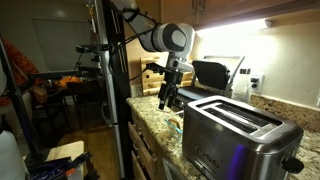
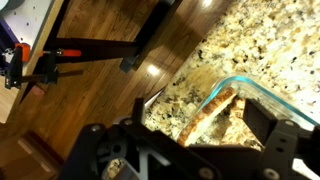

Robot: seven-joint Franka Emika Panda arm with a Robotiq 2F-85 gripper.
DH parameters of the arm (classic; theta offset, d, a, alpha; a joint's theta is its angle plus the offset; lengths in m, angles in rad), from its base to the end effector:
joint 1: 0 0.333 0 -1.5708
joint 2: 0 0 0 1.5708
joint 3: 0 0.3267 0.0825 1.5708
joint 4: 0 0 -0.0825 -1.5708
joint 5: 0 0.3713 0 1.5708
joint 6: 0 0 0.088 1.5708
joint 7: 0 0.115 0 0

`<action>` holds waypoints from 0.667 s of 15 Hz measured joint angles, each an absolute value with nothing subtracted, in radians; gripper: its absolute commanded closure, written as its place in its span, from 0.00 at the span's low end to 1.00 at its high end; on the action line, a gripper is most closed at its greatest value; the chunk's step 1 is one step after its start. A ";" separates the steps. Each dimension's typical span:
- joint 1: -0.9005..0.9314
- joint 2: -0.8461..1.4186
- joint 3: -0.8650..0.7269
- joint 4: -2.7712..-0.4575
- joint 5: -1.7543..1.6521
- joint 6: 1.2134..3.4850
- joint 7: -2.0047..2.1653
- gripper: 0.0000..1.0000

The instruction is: Put one slice of bread in the bread toaster

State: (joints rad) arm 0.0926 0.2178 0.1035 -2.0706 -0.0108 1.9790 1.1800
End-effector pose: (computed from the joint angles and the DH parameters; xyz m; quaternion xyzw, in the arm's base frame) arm 0.5240 0.1024 0.3164 0.8725 -0.4637 -0.1228 0.0923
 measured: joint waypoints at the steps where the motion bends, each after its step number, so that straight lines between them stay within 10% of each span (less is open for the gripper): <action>1: 0.093 0.222 0.100 -2.071 -0.011 1.979 1.180 0.00; 10: 0.093 0.261 0.065 -2.061 -0.016 1.997 1.180 0.00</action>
State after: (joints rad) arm 0.0926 0.2611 0.0650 -2.0609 -0.0159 1.9972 1.1801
